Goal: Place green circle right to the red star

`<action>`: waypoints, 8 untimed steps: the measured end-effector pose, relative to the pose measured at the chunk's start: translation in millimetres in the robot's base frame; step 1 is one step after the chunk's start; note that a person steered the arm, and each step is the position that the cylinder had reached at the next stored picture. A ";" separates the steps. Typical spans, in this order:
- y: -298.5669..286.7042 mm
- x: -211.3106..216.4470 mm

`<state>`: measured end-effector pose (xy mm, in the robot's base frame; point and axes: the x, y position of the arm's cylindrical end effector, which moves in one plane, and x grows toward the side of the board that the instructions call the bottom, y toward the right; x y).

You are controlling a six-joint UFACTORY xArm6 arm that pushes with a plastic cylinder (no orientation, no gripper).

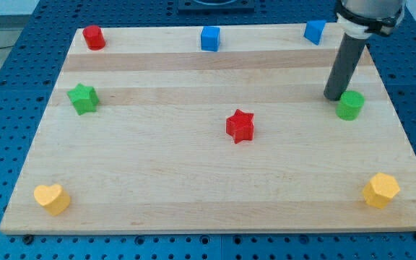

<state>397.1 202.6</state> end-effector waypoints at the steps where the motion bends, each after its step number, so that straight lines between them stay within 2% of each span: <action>1: 33.2 -0.9; 3: 69.5 4.7; 5: 65.1 24.3; 7: 30.6 42.3; 8: 39.2 54.3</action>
<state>451.4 241.8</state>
